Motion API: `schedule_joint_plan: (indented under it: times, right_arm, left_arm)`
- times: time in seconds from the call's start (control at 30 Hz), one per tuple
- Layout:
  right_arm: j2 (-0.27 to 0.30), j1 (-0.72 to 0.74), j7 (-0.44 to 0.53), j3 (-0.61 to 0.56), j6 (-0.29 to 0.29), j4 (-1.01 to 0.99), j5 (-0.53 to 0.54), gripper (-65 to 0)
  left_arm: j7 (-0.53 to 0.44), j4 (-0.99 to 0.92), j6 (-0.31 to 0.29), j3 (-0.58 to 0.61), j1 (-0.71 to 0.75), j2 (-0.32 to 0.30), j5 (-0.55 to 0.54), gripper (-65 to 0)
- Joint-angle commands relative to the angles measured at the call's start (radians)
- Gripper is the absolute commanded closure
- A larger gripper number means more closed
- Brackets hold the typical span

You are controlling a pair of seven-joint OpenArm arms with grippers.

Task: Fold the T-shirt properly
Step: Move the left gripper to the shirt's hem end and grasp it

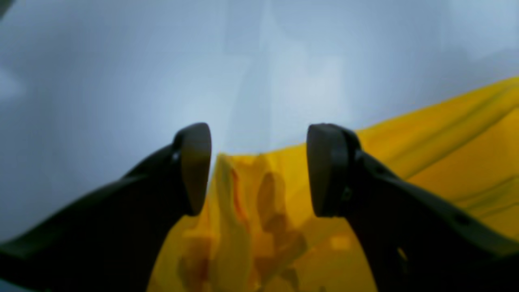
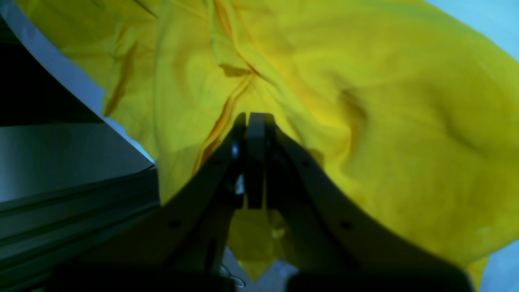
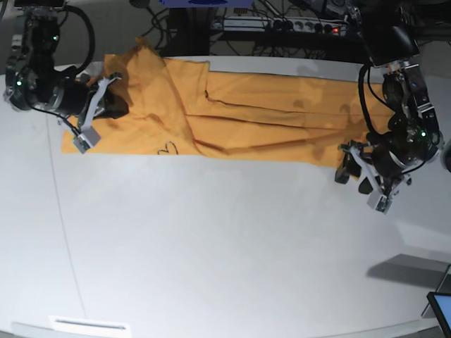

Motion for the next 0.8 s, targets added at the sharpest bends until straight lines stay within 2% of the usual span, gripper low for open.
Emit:
schedule_joint_plan:
  times: [0.0,0.07,0.47,0.7,0.77]
  right_arm:
    - [0.009,0.004,0.018,0.004,0.006,0.017,0.019,0.0]
    - [0.009,0.004,0.018,0.004,0.006,0.017,0.019,0.0]
    - [0.009,0.004,0.018,0.004,0.006,0.028,0.019,0.0]
    - [0.009,0.004,0.018,0.004,0.006,0.028,0.019,0.0]
    - [0.009,0.004,0.018,0.004,0.006,0.028,0.019,0.0]
  left_arm:
    - [-0.011,0.015,-0.001,-0.008,-0.017,-0.004,-0.007,-36.4]
    - [-0.011,0.015,0.001,-0.008,-0.018,-0.001,-0.007,-36.4]
    - [-0.011,0.015,0.113,-0.011,-0.017,-0.010,-0.004,-36.3]
    - [-0.011,0.016,0.112,-0.007,-0.017,0.027,0.224,-36.3]
    - [-0.011,0.018,0.109,-0.007,-0.017,0.034,0.252,-36.3]
